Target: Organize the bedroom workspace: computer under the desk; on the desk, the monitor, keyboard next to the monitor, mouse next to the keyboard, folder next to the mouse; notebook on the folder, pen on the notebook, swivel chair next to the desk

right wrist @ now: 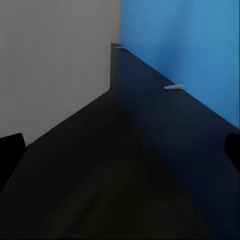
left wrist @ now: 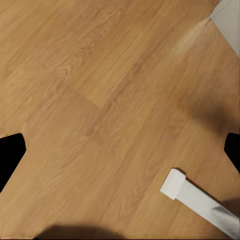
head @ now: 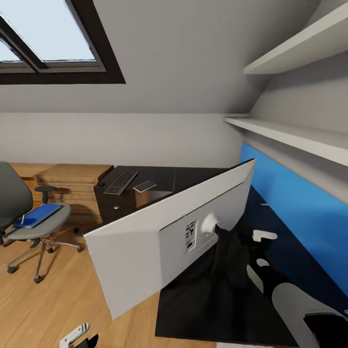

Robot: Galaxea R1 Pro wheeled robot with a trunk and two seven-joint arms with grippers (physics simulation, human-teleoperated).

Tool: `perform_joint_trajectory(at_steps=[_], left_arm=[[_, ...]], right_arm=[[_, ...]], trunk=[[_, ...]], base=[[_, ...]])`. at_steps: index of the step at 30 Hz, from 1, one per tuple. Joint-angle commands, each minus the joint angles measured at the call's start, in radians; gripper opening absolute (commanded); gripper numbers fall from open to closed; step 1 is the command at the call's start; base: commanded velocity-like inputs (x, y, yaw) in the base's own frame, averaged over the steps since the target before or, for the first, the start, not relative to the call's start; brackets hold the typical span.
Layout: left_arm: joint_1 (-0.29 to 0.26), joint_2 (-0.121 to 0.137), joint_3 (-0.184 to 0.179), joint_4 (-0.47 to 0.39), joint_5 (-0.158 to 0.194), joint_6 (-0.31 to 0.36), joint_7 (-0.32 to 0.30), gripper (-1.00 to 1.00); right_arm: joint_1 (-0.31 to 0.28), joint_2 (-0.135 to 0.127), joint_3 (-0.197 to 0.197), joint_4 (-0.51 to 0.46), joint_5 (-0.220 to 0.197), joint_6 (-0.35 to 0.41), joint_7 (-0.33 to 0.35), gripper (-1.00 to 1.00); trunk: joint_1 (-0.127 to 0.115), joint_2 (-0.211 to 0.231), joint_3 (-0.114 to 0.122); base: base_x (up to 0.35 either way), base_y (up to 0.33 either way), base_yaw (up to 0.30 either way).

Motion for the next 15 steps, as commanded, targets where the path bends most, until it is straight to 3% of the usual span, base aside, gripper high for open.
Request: perform_joint_trajectory(at_steps=[1,15], left_arm=[[0.000,0.000,0.002,-0.002,0.009,0.007,0.000,1.00],[0.000,0.000,0.002,-0.002,0.009,0.007,0.000,1.00]], right_arm=[[-0.001,-0.001,0.009,0.001,-0.010,-0.004,-0.003,1.00],[-0.001,-0.001,0.009,-0.005,-0.012,-0.003,-0.005,1.00]], trunk=[[-0.001,-0.001,-0.001],[-0.001,-0.001,-0.001]], base=[[-0.318,0.000,0.000],[-0.330,0.000,0.000]])
